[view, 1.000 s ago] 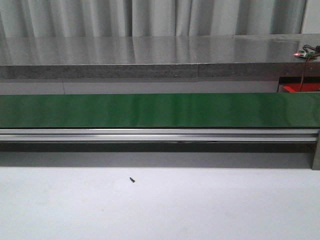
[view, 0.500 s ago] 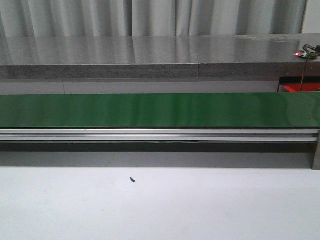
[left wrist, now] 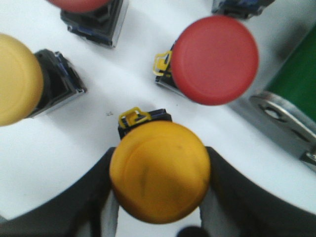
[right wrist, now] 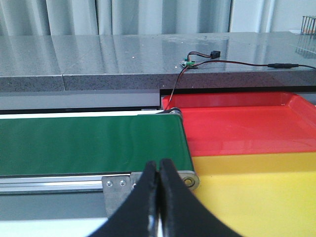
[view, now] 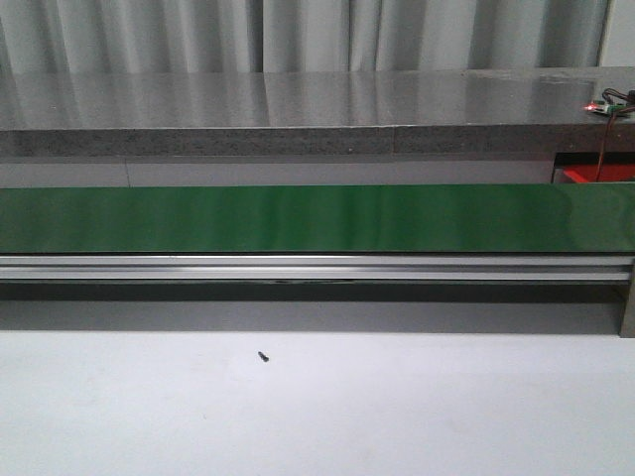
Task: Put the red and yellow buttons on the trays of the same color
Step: 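Grasp a yellow push-button with the left gripper, then lower the yellow button onto the green belt and open the left gripper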
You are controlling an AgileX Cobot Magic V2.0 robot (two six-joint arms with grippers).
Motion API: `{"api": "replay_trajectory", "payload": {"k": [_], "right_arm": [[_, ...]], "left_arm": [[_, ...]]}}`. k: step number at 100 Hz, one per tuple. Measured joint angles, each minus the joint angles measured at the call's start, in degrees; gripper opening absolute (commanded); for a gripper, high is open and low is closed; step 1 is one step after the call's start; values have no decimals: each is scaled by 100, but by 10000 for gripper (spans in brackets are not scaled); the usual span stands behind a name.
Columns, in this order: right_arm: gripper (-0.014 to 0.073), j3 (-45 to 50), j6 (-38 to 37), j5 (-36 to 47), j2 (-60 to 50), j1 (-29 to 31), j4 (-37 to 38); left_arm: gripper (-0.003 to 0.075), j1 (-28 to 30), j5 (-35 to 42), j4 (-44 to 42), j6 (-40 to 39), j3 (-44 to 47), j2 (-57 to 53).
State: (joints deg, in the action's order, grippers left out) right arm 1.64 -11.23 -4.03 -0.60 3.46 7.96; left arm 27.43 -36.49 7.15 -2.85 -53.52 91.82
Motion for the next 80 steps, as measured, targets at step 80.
{"api": "replay_trajectory", "payload": {"k": [80], "right_arm": [[-67,0,0,0,0,0,0]], "left_arm": [[155,-931,-1380,12,76,-1178,-901]]}}
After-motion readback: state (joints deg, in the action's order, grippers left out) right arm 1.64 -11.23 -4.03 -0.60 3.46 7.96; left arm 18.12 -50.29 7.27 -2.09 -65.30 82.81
